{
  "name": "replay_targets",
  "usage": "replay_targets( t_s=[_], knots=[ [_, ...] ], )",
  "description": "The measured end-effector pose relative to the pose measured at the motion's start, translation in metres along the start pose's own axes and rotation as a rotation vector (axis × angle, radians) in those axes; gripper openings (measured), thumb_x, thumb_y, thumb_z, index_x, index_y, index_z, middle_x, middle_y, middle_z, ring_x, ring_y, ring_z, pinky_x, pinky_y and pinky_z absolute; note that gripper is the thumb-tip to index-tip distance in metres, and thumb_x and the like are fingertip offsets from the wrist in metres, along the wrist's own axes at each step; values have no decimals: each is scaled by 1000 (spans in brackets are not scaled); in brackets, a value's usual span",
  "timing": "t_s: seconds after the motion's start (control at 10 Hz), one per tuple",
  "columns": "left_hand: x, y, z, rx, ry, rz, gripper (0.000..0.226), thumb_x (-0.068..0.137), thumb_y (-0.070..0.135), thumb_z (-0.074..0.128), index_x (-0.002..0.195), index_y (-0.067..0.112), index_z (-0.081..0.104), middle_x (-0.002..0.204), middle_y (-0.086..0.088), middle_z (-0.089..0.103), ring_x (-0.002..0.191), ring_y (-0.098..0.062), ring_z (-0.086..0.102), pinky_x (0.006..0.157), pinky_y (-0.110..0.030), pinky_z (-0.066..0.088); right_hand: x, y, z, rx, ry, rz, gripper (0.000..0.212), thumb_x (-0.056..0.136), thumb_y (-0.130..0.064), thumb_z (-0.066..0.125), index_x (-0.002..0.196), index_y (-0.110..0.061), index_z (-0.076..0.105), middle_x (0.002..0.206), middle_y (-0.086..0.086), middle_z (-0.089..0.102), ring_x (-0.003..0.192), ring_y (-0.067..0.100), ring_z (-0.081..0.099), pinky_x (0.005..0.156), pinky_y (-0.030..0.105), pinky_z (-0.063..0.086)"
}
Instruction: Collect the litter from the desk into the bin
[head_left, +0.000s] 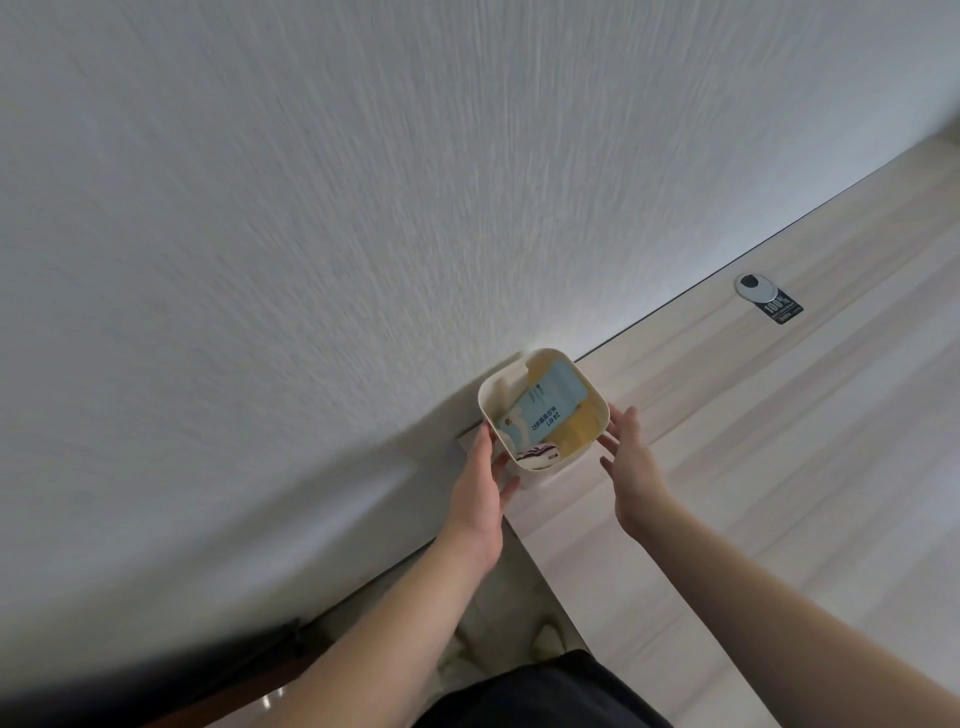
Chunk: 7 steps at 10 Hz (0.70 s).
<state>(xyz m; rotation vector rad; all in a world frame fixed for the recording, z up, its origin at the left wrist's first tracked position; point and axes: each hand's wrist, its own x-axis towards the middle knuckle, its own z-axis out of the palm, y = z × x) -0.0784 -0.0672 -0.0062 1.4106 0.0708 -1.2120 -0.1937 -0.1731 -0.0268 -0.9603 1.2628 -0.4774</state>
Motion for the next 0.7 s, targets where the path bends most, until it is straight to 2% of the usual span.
replay_targets(
  t_s=[0.1, 0.2, 0.3, 0.5, 0.6, 0.7],
  knots=[
    [5, 5, 0, 4, 9, 15, 36, 102, 42, 45, 130, 26, 61, 118, 4, 70, 115, -14, 63, 104, -38, 49, 4, -2, 5, -56, -56, -27, 47, 98, -56, 8, 112, -48, 52, 129, -10, 49, 127, 15, 41, 115, 47, 24],
    [8, 9, -2, 37, 4, 23, 35, 102, 41, 44, 128, 25, 63, 113, 7, 72, 110, -12, 65, 94, -33, 52, 11, 1, 6, -136, -71, -39, 59, 93, -65, 7, 130, -42, 46, 141, -5, 42, 136, 18, 34, 116, 50, 24],
    [5, 12, -1, 71, 5, 18, 39, 102, 43, 43, 130, 24, 62, 114, 7, 72, 109, -11, 64, 83, -31, 52, 13, 4, 6, -178, -74, -61, 57, 87, -72, 6, 127, -52, 41, 147, -3, 36, 138, 19, 31, 115, 50, 25],
    [7, 16, -3, 108, 29, 12, 40, 103, 40, 41, 130, 19, 62, 117, 2, 70, 105, -12, 64, 76, -29, 48, 19, 8, 2, -252, -86, -51, 86, 73, -87, 8, 141, -42, 33, 152, -2, 32, 141, 21, 27, 115, 54, 25],
    [12, 17, -9, 159, 79, 9, 40, 103, 40, 41, 132, 21, 60, 128, 1, 65, 115, -11, 59, 87, -33, 47, 18, 2, 0, -237, -81, -87, 75, 85, -75, 7, 137, -33, 41, 145, 0, 41, 135, 20, 35, 114, 52, 26],
    [14, 23, -18, 237, 133, 54, 44, 102, 40, 40, 141, 22, 51, 140, 3, 56, 127, -15, 52, 104, -39, 45, 20, 1, -7, -233, 35, -150, 67, 92, -66, 11, 142, -28, 34, 149, 1, 37, 138, 20, 32, 116, 49, 24]
  ],
)
